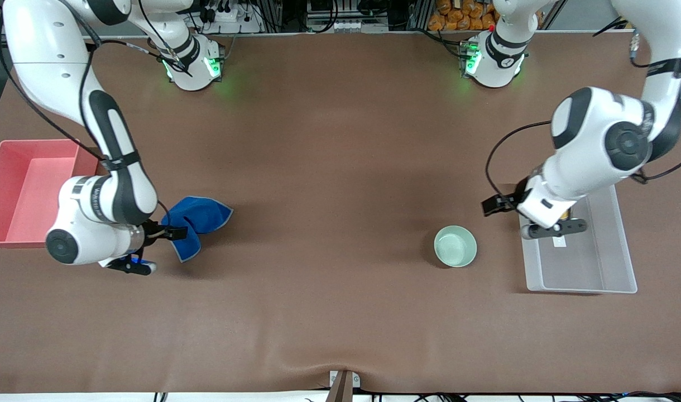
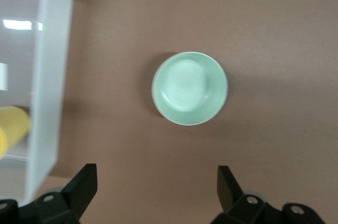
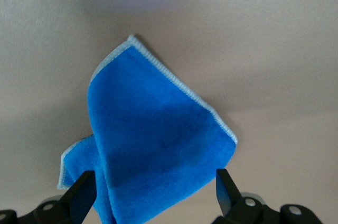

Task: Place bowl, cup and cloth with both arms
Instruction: 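Release the cup and reach the green bowl while the right gripper grasps cloth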

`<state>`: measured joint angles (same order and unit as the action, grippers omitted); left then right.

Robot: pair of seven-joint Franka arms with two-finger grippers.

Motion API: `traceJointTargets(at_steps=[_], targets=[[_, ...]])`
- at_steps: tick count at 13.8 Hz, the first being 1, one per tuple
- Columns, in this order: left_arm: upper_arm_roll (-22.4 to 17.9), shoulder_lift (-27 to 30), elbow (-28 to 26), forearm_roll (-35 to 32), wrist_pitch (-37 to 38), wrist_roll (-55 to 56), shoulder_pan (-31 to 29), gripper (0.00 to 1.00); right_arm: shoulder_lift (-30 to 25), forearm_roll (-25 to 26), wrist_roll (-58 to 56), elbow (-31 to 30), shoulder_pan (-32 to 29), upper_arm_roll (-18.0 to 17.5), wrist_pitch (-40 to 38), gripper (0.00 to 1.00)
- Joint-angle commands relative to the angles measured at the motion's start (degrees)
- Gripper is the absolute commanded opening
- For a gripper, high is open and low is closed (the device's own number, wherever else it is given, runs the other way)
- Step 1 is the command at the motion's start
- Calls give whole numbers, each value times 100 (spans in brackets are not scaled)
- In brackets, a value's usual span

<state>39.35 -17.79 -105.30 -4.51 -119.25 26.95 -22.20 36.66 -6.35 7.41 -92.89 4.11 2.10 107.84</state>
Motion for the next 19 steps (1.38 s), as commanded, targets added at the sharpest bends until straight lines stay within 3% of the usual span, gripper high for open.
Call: traceJointTargets(at_steps=[1, 8, 9, 10, 11, 12, 17, 19], targets=[[3, -391, 133, -260, -247, 493, 163, 100, 43, 152, -11, -80, 143, 27, 53, 100], [-6, -1208, 106, -1394, -853, 1699, 524, 100, 228, 152, -29, -89, 187, 27, 158, 100], [-15, -1314, 80, -1499, -958, 1751, 524, 100, 237, 152, -29, -98, 187, 27, 184, 78], [-24, -1437, 71, -1631, -1047, 1839, 524, 100, 280, 161, -29, -107, 196, 27, 280, 32], [-24, -1534, 71, -1832, -1074, 1918, 515, 100, 298, 161, -29, -107, 178, 27, 307, 12], [-50, -1587, 71, -2069, -1074, 1945, 463, 100, 298, 161, -29, -168, 161, 27, 325, 1], [-366, -1903, 89, -2362, -1240, 1954, 366, 100, 298, 161, -20, -168, 187, 27, 325, 0], [-393, -2070, 89, -2362, -1389, 1989, 375, 90, 281, 169, -29, -159, 187, 27, 334, 0]])
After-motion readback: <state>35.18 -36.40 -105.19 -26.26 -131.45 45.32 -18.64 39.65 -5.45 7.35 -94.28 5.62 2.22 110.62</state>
